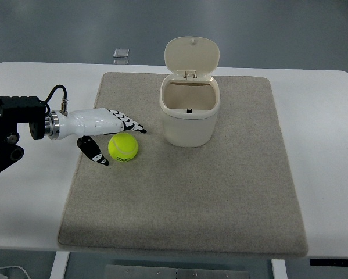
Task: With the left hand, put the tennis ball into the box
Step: 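Close the left hand fingers around the tennis ball, then lift the ball with the left hand and carry it over the cream bin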
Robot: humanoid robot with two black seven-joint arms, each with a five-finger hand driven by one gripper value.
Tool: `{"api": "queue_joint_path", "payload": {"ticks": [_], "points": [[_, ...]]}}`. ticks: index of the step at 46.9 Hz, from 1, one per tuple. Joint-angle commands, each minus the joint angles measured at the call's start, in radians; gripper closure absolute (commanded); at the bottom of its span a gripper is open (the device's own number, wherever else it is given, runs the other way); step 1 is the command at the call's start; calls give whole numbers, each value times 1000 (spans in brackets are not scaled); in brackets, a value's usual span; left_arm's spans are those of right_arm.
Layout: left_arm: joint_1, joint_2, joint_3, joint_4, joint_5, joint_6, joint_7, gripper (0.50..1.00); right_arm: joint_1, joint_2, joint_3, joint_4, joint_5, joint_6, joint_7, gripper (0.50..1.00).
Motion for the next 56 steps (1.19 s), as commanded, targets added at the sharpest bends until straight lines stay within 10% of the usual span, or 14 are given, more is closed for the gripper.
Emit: {"api": "queue_joint_path", "payload": {"ticks": [1, 33, 43, 49, 56], "points": [[-2, -5, 0, 0, 3, 0, -2, 579, 0, 0, 0, 0, 0, 0, 0, 562], [-5, -11, 2, -3, 13, 0, -2, 684, -1, 0, 0, 0, 0, 0, 0, 562], [-6, -9, 2, -3, 13, 0, -2, 782, 0, 0, 0, 0, 0, 0, 0, 562], [-15, -3, 2, -8, 13, 0, -2, 992, 0, 0, 0, 0, 0, 0, 0, 560], [-38, 18, -4, -26, 11, 12, -2, 1000, -1, 0, 0, 0, 0, 0, 0, 562]]}}
